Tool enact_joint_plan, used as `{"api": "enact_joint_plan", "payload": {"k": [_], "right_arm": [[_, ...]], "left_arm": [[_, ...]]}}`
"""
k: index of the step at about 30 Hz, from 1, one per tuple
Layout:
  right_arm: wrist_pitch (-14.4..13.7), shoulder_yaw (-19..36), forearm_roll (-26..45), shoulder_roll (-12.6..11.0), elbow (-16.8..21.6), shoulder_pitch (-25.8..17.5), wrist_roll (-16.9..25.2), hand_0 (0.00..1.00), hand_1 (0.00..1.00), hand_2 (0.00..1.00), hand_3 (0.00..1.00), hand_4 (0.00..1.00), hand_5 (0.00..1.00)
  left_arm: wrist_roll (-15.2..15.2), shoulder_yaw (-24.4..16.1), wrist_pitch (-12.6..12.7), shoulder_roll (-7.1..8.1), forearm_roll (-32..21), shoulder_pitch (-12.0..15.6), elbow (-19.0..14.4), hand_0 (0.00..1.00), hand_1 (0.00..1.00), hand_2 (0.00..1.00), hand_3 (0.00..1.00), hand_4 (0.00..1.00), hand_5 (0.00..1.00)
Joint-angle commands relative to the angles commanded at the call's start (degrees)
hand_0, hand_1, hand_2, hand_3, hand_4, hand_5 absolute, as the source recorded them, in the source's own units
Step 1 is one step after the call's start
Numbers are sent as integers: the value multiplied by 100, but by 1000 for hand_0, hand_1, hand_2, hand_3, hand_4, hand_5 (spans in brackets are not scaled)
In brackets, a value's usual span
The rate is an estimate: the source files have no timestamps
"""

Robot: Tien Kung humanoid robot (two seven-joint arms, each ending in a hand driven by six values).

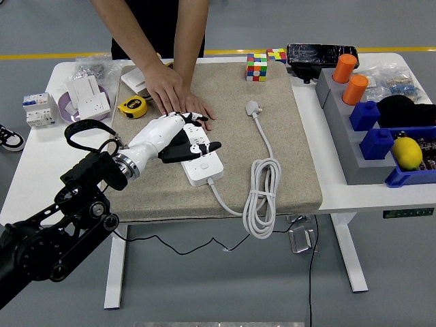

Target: Pick up the plug,place it near the board,insert it into the board,press the button

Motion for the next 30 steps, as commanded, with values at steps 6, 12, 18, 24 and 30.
{"api": "enact_joint_plan", "payload": {"k": [6,12,18,24,30], "right_arm": [[-3,9,-1,7,-4,3,-3,892,807,774,809,998,998],[-5,14,-8,9,-4,19,-5,892,807,775,809,998,998],[-8,12,2,12,-8,9,-5,892,807,774,809,998,998],[-10,-30,20,25,-25,24,-7,892,807,773,808,998,998],[-10,-75,35,7,-30,55,-6,892,806,773,808,998,998]], "left_arm": [[352,-115,-233,-18,658,27,-289,258,182,255,853,757,270],[502,-127,-724,9,791,-32,-280,185,81,164,857,628,195],[577,-66,-1540,15,707,-95,-136,166,73,155,874,515,138],[605,-21,-1749,-18,701,-118,-62,159,70,152,877,506,91],[662,-84,-1933,-2,704,-137,-152,157,69,152,879,498,61]]}}
